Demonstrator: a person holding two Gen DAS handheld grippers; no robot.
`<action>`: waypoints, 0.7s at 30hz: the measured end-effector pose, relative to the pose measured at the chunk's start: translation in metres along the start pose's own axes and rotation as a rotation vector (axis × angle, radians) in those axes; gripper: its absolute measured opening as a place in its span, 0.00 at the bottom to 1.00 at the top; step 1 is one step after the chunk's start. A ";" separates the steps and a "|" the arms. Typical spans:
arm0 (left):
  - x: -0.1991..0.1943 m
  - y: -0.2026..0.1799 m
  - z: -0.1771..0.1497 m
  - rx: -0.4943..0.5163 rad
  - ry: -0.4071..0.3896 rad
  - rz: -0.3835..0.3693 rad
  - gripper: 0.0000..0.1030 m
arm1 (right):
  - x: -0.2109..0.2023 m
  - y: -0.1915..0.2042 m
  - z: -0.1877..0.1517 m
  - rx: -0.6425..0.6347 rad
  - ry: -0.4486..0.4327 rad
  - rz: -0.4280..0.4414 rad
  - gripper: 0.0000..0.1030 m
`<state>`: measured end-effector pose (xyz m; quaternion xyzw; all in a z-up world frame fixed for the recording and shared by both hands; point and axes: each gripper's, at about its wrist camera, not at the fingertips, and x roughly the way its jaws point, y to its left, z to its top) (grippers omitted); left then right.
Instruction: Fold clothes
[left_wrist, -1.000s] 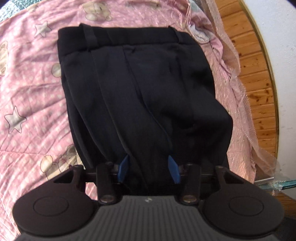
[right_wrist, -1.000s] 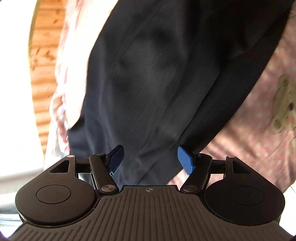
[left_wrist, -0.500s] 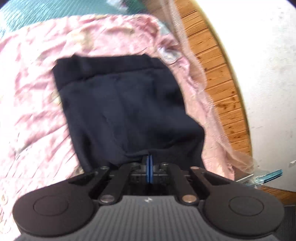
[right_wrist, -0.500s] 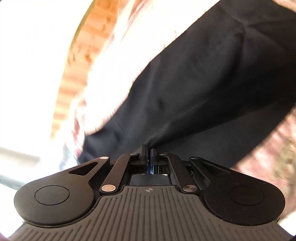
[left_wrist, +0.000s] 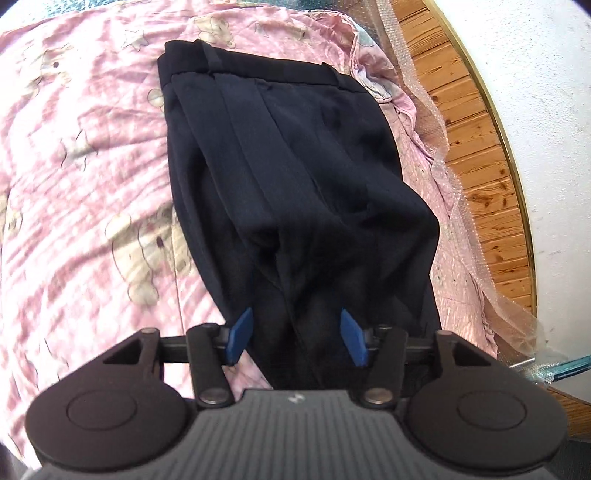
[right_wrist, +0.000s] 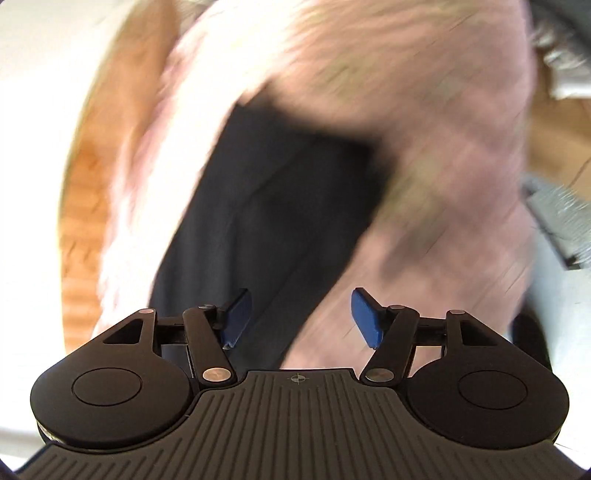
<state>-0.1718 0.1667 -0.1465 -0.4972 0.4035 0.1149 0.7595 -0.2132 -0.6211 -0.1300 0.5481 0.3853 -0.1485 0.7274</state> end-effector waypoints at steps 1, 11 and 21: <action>0.002 -0.007 -0.016 -0.027 0.003 0.004 0.54 | 0.002 -0.003 0.012 0.017 0.019 0.000 0.63; 0.092 -0.147 -0.156 0.080 0.304 -0.034 0.57 | 0.022 0.003 0.060 -0.497 0.267 -0.054 0.33; 0.113 -0.186 -0.229 0.189 0.386 -0.043 0.58 | 0.061 0.063 0.041 -1.067 0.319 -0.052 0.59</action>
